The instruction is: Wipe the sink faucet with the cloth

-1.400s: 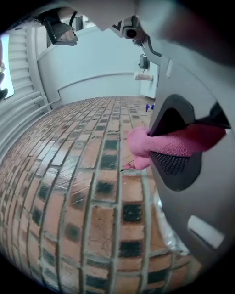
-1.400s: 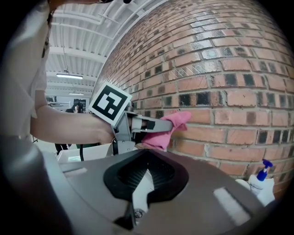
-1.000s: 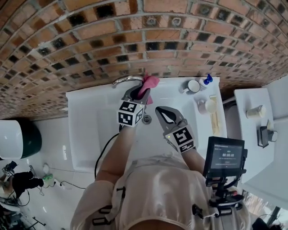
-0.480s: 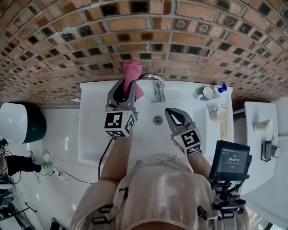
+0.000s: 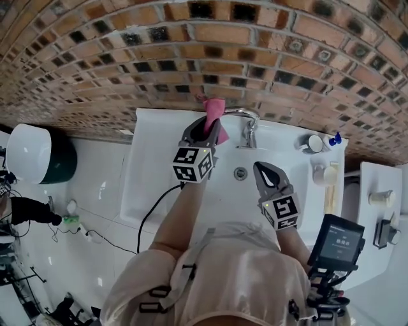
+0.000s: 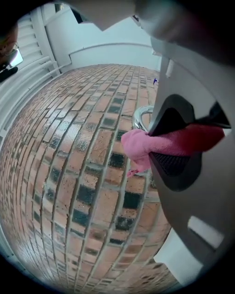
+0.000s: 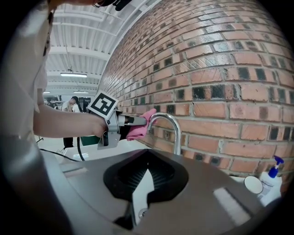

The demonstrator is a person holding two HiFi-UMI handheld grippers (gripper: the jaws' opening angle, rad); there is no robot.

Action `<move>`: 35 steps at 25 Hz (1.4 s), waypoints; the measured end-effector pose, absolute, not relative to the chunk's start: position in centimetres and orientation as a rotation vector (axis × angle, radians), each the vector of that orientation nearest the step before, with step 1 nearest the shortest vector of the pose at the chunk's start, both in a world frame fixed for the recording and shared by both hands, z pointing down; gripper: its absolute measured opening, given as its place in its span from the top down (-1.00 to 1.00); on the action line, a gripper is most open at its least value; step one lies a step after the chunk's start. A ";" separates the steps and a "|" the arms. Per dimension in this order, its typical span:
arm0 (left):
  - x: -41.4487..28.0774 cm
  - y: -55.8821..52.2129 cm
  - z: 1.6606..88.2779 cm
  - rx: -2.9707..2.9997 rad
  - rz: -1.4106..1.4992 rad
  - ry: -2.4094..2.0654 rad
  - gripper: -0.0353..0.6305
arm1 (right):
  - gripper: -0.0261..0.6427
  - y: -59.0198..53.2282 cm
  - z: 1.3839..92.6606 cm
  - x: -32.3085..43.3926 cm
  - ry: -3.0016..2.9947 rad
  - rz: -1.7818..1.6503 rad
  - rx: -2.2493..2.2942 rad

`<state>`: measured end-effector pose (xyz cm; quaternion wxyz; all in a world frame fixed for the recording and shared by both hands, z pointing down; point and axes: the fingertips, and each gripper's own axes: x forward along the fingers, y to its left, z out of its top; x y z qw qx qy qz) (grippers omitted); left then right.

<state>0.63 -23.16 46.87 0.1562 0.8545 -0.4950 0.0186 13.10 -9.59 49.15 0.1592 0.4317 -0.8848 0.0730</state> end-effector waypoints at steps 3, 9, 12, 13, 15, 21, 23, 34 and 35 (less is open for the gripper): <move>0.5 -23.0 47.0 2.465 0.061 -1.392 0.61 | 0.95 -9.1 48.9 13.3 -2.501 0.216 1.281; -8.1 -20.9 46.7 2.403 0.128 -1.592 0.61 | 0.95 -9.9 47.5 9.8 -2.548 0.178 1.246; -11.7 -18.3 47.8 2.342 0.187 -1.627 0.61 | 0.95 -9.2 47.1 8.7 -2.547 0.198 1.260; -13.0 -17.4 48.2 2.323 0.205 -1.638 0.61 | 0.95 -9.0 47.1 8.1 -2.546 0.205 1.258; -16.0 -15.8 49.0 2.287 0.246 -1.663 0.61 | 0.95 -9.0 47.0 6.1 -2.553 0.209 1.243; -25.6 -12.0 53.9 2.146 0.486 -1.713 0.61 | 0.95 -9.1 47.1 -1.7 -2.607 0.209 1.156; -27.7 -11.1 56.8 2.102 0.579 -1.691 0.61 | 0.95 -8.9 47.5 -3.9 -2.613 0.220 1.125; -28.5 -10.9 67.5 2.073 0.812 -1.437 0.61 | 0.95 -8.9 50.6 -9.4 -2.560 0.288 1.099; -28.1 -11.1 67.8 2.083 0.831 -1.426 0.61 | 0.95 -9.0 50.9 -9.3 -2.554 0.296 1.103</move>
